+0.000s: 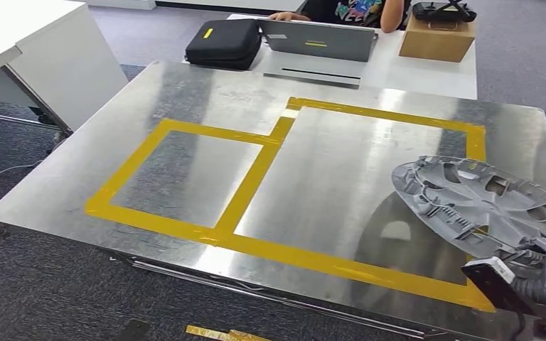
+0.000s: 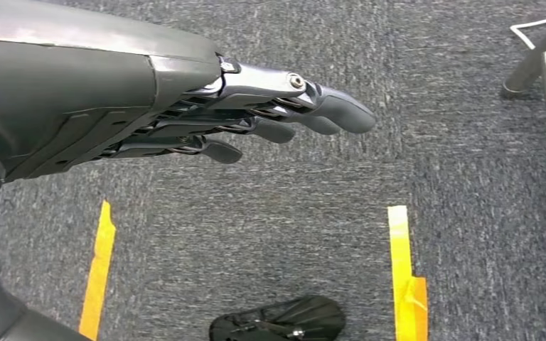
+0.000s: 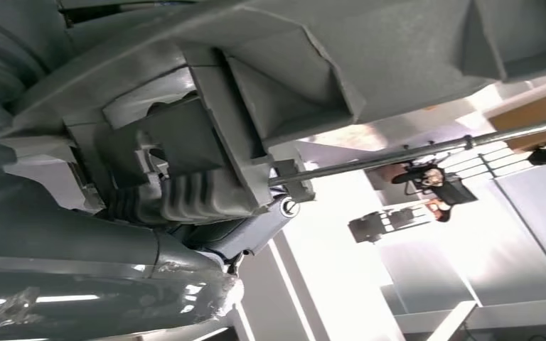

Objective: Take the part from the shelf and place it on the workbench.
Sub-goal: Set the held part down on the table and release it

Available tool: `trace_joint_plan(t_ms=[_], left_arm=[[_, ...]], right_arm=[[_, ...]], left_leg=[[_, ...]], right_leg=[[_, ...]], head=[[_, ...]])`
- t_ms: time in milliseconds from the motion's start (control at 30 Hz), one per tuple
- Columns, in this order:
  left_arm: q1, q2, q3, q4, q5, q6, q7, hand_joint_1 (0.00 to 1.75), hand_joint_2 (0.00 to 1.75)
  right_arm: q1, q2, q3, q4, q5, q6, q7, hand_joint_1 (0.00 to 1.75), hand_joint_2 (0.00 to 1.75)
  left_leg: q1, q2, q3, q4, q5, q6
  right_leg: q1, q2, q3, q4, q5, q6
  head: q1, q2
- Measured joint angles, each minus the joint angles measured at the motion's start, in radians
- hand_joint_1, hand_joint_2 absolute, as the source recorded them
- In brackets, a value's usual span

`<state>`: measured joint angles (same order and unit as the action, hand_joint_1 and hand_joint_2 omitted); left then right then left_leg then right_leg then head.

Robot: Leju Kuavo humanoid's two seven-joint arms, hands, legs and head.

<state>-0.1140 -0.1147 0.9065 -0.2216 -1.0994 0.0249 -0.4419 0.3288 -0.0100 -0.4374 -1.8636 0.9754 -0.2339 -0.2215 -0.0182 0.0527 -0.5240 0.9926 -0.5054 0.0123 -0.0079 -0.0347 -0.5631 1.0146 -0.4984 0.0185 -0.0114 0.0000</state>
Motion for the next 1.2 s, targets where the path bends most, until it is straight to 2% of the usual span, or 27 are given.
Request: trace_joint_plan(t_ms=[267, 500, 700, 900, 1200], left_arm=[[-0.002, 0.001, -0.001, 0.0, -0.003, -0.002, 0.004, 0.0, 1.75], [-0.012, 0.001, -0.011, 0.0, -0.02, -0.009, 0.019, 0.0, 1.75], [-0.025, 0.0, -0.03, 0.0, -0.036, -0.016, 0.036, 0.0, 1.75], [-0.04, -0.006, -0.047, 0.0, -0.041, -0.02, 0.052, 0.0, 1.75], [-0.041, -0.007, -0.054, 0.0, -0.038, -0.019, 0.079, 0.0, 1.75]], right_arm=[[-0.046, -0.051, -0.029, 0.08, 0.03, 0.022, 0.022, 1.75, 1.75], [-0.128, -0.151, 0.0, 0.201, 0.116, 0.051, 0.077, 1.75, 1.75], [-0.227, -0.236, 0.139, 0.334, 0.241, 0.055, 0.124, 1.75, 1.75], [-0.357, -0.27, 0.337, 0.463, 0.307, 0.051, 0.185, 1.75, 1.75], [-0.421, -0.302, 0.452, 0.532, 0.309, 0.05, 0.184, 1.75, 1.75]], left_leg=[[-0.005, 0.0, 0.0, 0.001, -0.001, 0.003], [-0.005, 0.0, -0.001, 0.002, -0.001, 0.004], [-0.005, 0.002, -0.001, 0.003, 0.0, 0.006], [-0.005, 0.008, 0.0, 0.003, 0.002, 0.007], [-0.005, 0.009, -0.002, 0.003, 0.001, 0.007]], right_leg=[[-0.004, 0.001, 0.0, -0.001, 0.002, 0.002], [-0.005, 0.002, 0.001, -0.001, 0.003, 0.005], [-0.005, 0.004, 0.001, -0.001, 0.005, 0.007], [-0.004, 0.01, -0.001, -0.001, 0.008, 0.006], [-0.004, 0.012, 0.0, -0.001, 0.008, 0.006]], head=[[0.0, 0.0], [0.0, 0.0], [0.0, 0.0], [0.0, 0.0], [0.0, 0.0]])
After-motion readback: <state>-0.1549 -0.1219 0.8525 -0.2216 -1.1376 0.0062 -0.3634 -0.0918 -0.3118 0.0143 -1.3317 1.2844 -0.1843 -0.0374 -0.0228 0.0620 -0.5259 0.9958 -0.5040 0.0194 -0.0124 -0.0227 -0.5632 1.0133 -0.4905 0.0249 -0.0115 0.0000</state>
